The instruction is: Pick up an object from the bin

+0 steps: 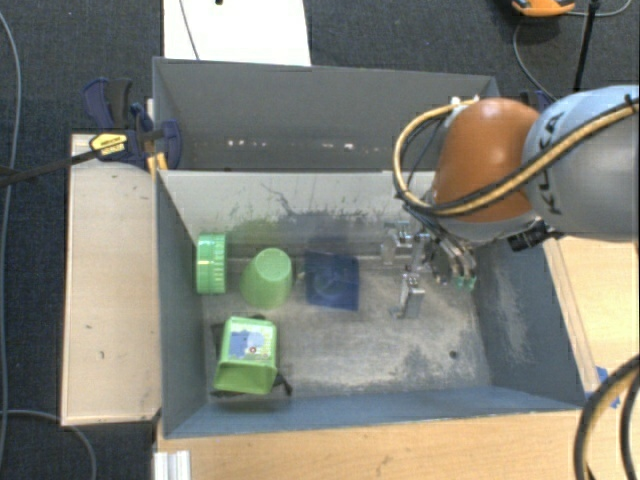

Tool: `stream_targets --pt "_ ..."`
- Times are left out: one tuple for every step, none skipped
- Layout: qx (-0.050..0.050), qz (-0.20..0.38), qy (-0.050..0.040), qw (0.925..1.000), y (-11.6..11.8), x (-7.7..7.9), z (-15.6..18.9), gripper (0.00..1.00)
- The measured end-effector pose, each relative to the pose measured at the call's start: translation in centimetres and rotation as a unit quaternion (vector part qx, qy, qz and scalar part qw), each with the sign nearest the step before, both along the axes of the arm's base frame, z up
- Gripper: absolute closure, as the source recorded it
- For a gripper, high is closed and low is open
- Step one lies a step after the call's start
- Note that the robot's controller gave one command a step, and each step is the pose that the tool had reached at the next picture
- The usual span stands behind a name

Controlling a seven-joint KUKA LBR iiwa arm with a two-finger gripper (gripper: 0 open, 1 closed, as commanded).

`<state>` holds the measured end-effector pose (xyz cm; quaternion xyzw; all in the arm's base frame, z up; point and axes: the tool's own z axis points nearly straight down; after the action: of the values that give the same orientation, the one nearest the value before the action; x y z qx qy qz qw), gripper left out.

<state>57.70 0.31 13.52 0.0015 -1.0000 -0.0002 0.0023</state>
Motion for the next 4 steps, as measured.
stream_targets --pt "0.000 0.000 -0.0039 1.0000 0.0 0.2 0.5 0.00" --pt "-0.001 -0.008 -0.0040 1.0000 3.9 0.2 0.1 0.00" --pt "0.002 0.048 -0.0093 0.9988 7.0 0.3 -4.0 0.00" --pt "-0.002 0.109 -0.0160 0.9939 8.5 0.6 -5.5 0.00"
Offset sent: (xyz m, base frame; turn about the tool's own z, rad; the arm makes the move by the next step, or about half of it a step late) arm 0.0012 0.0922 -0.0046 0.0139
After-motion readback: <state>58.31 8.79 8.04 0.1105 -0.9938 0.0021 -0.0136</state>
